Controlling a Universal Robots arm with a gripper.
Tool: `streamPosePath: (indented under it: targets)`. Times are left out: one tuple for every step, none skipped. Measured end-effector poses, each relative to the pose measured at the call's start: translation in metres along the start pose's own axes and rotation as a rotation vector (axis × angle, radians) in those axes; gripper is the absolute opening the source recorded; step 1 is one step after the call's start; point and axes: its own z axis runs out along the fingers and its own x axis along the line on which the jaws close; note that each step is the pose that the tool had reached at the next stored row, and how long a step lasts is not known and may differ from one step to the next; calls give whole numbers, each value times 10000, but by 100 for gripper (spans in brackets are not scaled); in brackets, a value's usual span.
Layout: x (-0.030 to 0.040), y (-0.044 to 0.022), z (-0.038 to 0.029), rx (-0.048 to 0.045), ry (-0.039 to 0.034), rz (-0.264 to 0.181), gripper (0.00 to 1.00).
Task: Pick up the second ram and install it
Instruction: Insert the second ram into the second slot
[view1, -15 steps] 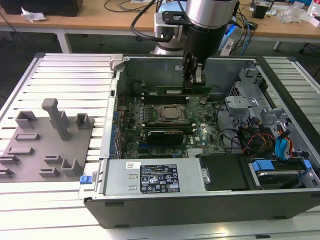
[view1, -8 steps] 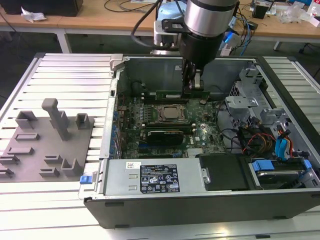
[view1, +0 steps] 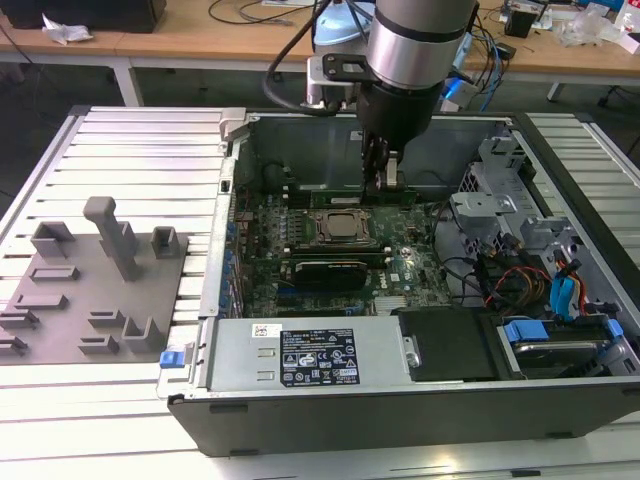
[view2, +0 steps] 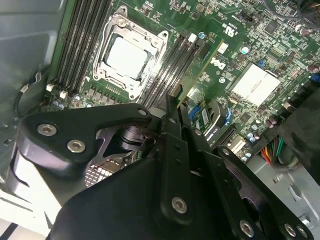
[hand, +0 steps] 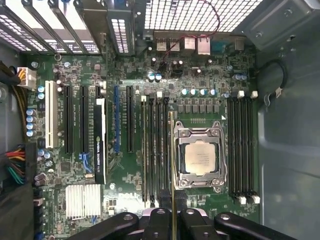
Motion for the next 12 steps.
streamPosePath:
  targets:
    - [2, 0, 20, -1, -1, 0, 14]
    - [4, -1, 37, -1, 0, 0, 14]
    - [5, -2, 58, 0, 0, 0, 14]
    - [4, -2, 64, -1, 0, 1, 14]
    - [4, -2, 72, -1, 0, 1, 14]
    - [0, -2, 86, -1, 1, 1, 14]
    - [-2, -2, 93, -1, 1, 1, 14]
    - [-9, -2, 101, 1, 0, 2, 14]
    - [-24, -2, 110, 0, 0, 2, 14]
    - [-38, -2, 121, 0, -1, 1, 14]
    - [-48, -2, 128, 0, -1, 1, 14]
    - [-79, -2, 145, -1, -1, 1, 14]
